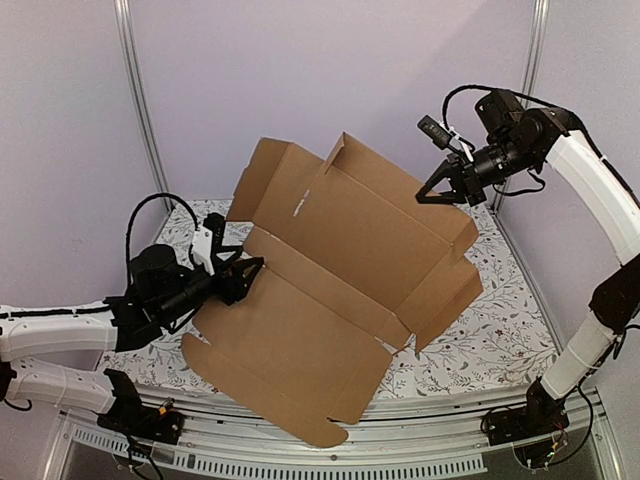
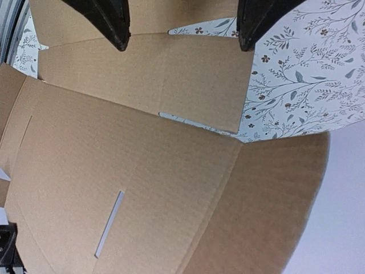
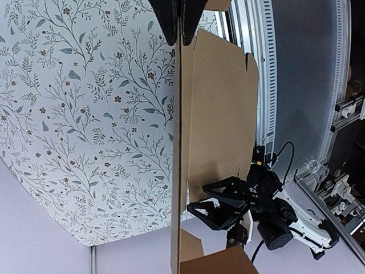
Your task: Fold the paper box
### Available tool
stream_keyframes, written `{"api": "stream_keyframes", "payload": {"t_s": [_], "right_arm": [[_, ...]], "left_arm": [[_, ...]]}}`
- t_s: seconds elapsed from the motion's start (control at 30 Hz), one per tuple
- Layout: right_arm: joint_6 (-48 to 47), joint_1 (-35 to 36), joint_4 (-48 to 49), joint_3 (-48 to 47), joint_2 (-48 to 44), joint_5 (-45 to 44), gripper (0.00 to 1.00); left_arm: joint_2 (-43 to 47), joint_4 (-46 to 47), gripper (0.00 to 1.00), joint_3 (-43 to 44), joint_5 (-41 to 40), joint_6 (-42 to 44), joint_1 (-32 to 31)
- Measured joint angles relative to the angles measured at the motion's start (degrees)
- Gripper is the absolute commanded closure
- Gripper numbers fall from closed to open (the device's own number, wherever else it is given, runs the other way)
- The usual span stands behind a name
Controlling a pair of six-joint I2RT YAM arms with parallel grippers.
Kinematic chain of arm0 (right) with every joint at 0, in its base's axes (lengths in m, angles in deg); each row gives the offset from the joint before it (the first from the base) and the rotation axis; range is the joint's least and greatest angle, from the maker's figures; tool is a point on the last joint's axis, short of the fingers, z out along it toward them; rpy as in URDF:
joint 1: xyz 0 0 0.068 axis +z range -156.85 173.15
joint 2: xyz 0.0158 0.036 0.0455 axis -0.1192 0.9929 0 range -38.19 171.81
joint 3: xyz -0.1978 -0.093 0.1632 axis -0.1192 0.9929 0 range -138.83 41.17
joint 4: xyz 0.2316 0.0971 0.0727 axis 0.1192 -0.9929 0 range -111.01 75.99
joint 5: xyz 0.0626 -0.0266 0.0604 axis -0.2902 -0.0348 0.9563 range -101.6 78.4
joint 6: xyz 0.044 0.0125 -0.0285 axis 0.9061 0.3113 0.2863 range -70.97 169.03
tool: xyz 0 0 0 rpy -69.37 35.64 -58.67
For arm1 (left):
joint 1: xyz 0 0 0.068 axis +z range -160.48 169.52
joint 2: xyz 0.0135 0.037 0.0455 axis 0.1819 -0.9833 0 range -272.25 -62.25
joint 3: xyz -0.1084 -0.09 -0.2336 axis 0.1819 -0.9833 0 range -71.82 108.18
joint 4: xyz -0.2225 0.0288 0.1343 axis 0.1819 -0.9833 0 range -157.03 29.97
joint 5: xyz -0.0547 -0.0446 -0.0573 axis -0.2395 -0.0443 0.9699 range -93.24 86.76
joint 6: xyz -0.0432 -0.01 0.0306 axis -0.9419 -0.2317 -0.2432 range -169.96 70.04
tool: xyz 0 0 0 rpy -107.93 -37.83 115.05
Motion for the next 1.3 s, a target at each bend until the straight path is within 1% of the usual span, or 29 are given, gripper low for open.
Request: {"api": "stream_keyframes", "payload": {"t_s": [0.07, 0.13, 0.23, 0.3, 0.4, 0.5, 0.6, 0.67, 0.73, 0.8, 0.87, 0.97, 1.03, 1.13, 1.3], "right_arm": [[0.0, 0.0, 0.0, 0.3, -0.3, 0.3, 1.0], [0.0, 0.0, 0.1, 0.5, -0.5, 0.5, 1.0], [0.2, 0.0, 0.4, 0.8, -0.6, 1.3, 1.0], [0.5, 0.0, 0.8, 1.3, -0.6, 1.8, 1.0], [0.9, 0.0, 1.4, 1.7, -0.6, 1.9, 1.0], [1.3, 0.0, 1.7, 1.8, -0.6, 2.0, 1.0], [1.5, 0.0, 1.8, 1.8, -0.6, 2.1, 1.0], [1.6, 0.0, 1.8, 1.8, -0.6, 2.2, 1.0], [1.7, 0.0, 2.1, 1.9, -0.7, 2.4, 1.0], [1.8, 0.0, 2.5, 2.2, -0.8, 2.8, 1.0], [1.9, 0.0, 2.7, 2.4, -0.8, 2.9, 1.0], [2.1, 0.0, 2.8, 2.8, -0.9, 3.1, 1.0], [2.3, 0.0, 2.9, 3.2, -0.9, 3.1, 1.0], [2.6, 0.0, 3.1, 3.8, -1.2, 3.1, 1.0], [2.8, -0.1, 3.2, 4.4, -2.1, 2.7, 1.0]], "left_arm": [[-0.3, 0.9, 0.51, 0.0, 1.8, -0.2, 1.5], [-0.4, 1.7, 0.56, 0.1, 3.6, -0.1, 2.6], [-0.6, 2.6, 0.58, 0.3, 7.1, 0.6, 3.0], [-1.3, 2.8, 0.53, 1.0, 9.2, 1.0, 3.0], [-3.3, 2.7, 0.5, 2.7, 11.0, 1.3, 3.0], [-3.5, 2.4, 0.41, 3.1, 10.9, 1.6, 3.0], [-0.9, 0.7, 0.35, 3.0, 9.8, 2.4, 2.9], [3.2, -0.8, 0.32, 2.7, 6.9, 3.1, 2.8], [7.3, -1.2, 0.31, 2.5, 3.4, 3.8, 2.8], [9.1, -1.3, 0.31, 2.6, 0.8, 4.1, 2.8], [8.3, -2.0, 0.31, 3.3, -0.5, 4.4, 2.8], [3.6, -3.7, 0.31, 5.8, -0.1, 4.7, 2.8], [0.0, -5.0, 0.32, 6.8, 0.7, 4.8, 2.8], [-2.1, -6.8, 0.36, 7.0, 1.7, 4.9, 2.8], [-2.6, -7.3, 0.51, 7.9, 3.0, 5.4, 2.8]]}}
